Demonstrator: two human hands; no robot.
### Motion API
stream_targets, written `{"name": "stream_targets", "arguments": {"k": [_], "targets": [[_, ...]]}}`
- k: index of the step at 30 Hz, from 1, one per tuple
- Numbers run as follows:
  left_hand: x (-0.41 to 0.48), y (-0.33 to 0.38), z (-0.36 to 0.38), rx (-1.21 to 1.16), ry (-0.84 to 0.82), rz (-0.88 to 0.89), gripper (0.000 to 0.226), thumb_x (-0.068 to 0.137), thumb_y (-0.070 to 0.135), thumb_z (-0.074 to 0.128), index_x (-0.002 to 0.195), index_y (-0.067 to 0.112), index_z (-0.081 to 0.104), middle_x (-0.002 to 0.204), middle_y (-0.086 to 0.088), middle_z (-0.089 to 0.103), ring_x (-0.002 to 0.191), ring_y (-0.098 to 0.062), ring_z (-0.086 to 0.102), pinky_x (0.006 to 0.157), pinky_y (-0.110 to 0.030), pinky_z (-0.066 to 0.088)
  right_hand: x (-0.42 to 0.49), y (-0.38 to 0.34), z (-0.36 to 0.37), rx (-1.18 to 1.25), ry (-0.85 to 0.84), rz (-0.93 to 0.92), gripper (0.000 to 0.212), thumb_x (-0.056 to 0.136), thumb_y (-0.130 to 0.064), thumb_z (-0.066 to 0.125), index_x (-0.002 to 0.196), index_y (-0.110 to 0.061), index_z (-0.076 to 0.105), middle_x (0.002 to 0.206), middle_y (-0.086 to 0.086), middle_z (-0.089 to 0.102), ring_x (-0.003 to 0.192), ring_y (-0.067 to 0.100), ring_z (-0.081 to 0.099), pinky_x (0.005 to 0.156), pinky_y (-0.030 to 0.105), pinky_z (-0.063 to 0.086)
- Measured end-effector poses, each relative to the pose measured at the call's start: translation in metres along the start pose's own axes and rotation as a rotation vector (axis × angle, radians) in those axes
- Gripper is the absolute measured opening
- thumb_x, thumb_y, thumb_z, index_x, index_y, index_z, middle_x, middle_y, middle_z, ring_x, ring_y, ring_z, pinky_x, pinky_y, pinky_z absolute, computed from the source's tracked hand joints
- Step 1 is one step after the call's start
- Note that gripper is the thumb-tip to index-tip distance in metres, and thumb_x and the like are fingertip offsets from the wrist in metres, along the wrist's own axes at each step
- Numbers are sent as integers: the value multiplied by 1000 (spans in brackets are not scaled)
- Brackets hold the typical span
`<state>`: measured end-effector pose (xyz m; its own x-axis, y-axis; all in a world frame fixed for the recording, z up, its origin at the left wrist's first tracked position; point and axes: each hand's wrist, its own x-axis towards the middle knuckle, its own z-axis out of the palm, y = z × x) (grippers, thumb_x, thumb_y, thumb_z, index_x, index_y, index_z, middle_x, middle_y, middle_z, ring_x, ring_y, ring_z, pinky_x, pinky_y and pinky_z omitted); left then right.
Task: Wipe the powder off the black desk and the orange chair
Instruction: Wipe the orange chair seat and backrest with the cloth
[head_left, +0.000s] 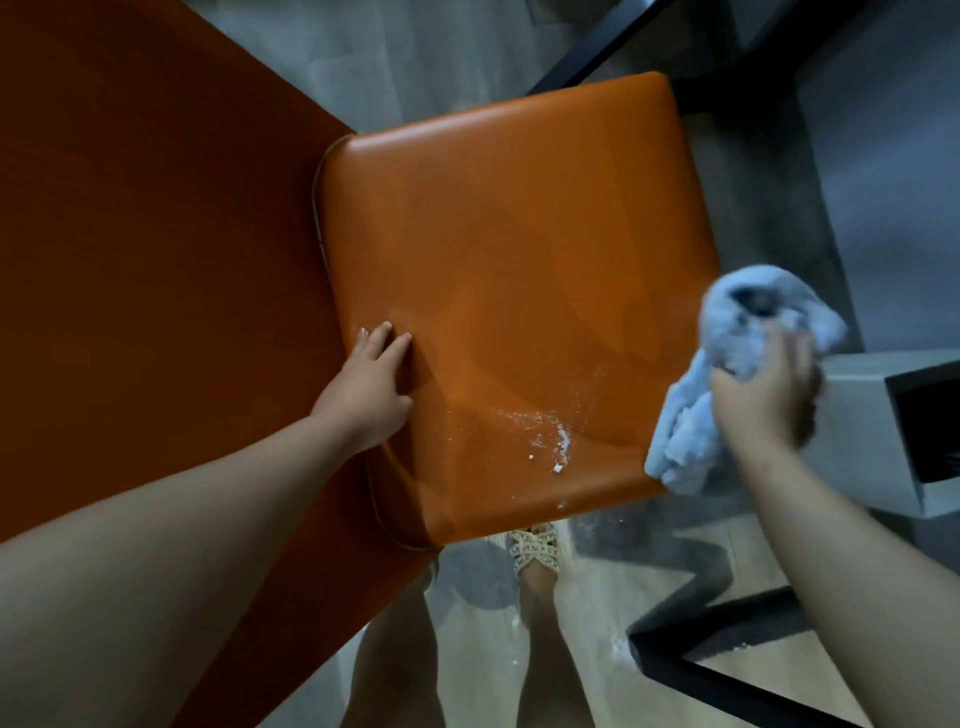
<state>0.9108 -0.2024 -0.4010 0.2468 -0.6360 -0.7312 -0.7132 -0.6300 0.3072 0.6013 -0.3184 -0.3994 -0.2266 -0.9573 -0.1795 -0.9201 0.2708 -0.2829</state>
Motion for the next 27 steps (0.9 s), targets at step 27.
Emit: {"name": "stream_targets", "arguments": {"k": [27], "targets": [[-42,-7,14,-1,-9,-68,60,96,9,37,151,12,14,159,-7,13,145,-24,17,117,-41,25,-114,-35,14,-447,-675,-814,54,86,-8,52,132,-37,45,156,-13,16,140,23,15,103,38,23]]}}
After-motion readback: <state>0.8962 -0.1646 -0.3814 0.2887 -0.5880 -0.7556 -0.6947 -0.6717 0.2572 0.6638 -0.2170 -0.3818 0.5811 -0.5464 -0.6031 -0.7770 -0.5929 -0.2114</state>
